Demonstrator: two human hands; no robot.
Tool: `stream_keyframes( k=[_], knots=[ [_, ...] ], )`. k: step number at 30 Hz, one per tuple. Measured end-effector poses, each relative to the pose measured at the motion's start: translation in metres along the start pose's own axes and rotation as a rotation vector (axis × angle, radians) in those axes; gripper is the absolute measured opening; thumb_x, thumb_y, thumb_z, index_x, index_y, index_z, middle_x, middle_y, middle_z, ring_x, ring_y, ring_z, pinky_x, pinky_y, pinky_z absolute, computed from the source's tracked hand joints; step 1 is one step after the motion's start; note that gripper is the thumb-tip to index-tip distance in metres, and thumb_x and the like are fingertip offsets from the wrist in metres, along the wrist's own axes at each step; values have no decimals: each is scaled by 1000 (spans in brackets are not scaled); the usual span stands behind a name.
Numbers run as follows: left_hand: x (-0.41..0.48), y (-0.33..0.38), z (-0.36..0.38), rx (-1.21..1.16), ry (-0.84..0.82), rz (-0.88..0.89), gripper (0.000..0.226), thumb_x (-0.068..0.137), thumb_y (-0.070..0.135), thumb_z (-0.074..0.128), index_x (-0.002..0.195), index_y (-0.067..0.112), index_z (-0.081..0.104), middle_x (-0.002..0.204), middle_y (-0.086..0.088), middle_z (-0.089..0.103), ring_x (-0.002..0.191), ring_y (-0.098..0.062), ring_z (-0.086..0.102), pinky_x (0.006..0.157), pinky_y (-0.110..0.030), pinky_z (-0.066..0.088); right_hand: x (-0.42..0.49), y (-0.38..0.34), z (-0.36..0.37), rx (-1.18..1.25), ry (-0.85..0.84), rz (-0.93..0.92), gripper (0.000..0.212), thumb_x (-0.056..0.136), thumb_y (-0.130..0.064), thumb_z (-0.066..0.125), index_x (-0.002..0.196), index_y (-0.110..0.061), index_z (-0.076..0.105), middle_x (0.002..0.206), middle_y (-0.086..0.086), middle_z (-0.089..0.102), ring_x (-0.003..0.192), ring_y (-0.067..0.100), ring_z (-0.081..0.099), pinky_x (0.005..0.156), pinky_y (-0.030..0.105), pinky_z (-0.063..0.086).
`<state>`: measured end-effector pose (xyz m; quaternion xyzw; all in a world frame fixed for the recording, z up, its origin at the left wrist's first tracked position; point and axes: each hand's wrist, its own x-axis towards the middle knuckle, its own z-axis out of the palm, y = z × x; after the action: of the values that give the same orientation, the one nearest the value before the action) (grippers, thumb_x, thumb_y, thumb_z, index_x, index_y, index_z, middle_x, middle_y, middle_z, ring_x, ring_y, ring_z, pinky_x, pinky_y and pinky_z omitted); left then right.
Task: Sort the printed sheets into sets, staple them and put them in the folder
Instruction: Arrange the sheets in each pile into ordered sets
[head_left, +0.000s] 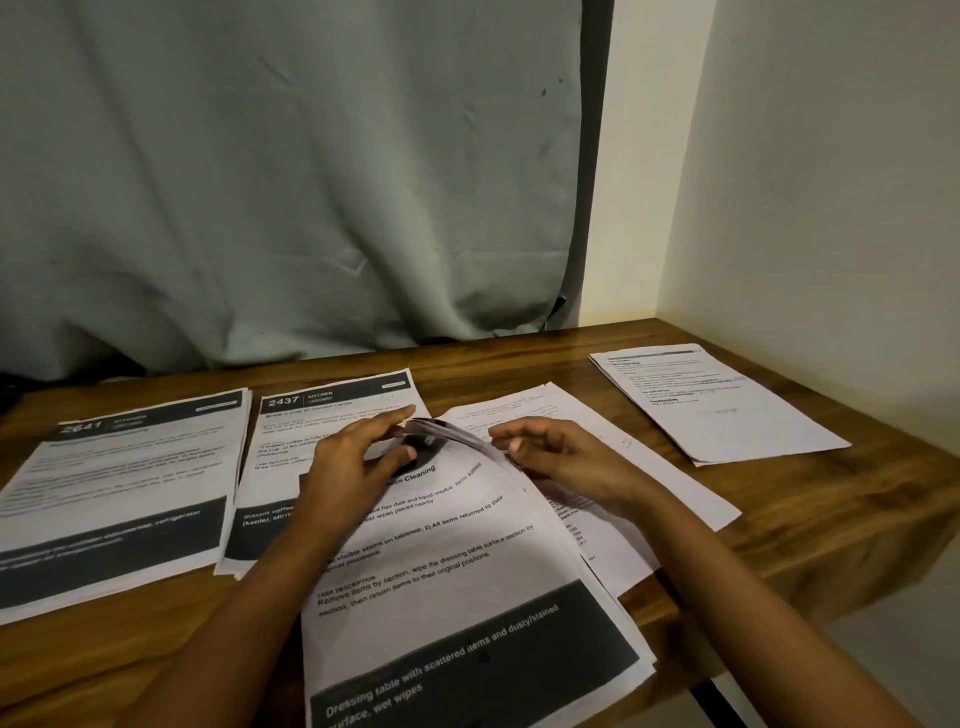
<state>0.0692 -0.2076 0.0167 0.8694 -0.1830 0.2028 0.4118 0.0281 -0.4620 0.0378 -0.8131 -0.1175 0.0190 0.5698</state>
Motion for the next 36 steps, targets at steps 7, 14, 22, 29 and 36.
stream_keyframes(
  k=[7, 14, 22, 29, 36],
  knots=[
    [1, 8, 3, 47, -145, -20, 72, 88, 24, 67, 147, 36, 27, 113, 13, 57, 103, -5, 50, 90, -24, 39, 5, 5, 14, 69, -25, 21, 32, 96, -18, 54, 126, -27, 57, 121, -4, 65, 107, 14, 65, 87, 36, 56],
    [2, -2, 1, 88, -164, 111, 34, 89, 28, 66, 122, 33, 62, 120, 13, 57, 100, 7, 48, 82, -4, 36, 6, 6, 15, 152, 95, 9, 29, 97, -6, 50, 121, -18, 58, 104, 7, 73, 92, 22, 71, 66, 28, 56],
    [5, -4, 0, 81, -103, 119, 18, 90, 29, 64, 107, 26, 69, 110, 10, 60, 101, -4, 55, 81, -9, 38, 10, 12, 16, 233, 265, 23, 28, 80, 7, 67, 103, -8, 66, 87, 16, 73, 82, 32, 71, 71, 41, 58],
    [5, -3, -1, 58, -38, 80, 17, 87, 28, 68, 100, 18, 66, 126, 5, 56, 107, -8, 51, 84, -12, 35, 8, 11, 21, 168, 340, 15, 33, 71, -3, 81, 98, -16, 67, 85, 17, 71, 80, 34, 71, 73, 47, 58],
    [2, -2, -1, -89, -35, -33, 12, 83, 22, 73, 90, 21, 64, 122, 5, 64, 110, -5, 55, 77, -3, 35, 9, 12, 20, 137, 326, -40, 36, 72, -1, 79, 101, -20, 68, 82, 7, 68, 77, 20, 68, 68, 31, 56]
  ],
)
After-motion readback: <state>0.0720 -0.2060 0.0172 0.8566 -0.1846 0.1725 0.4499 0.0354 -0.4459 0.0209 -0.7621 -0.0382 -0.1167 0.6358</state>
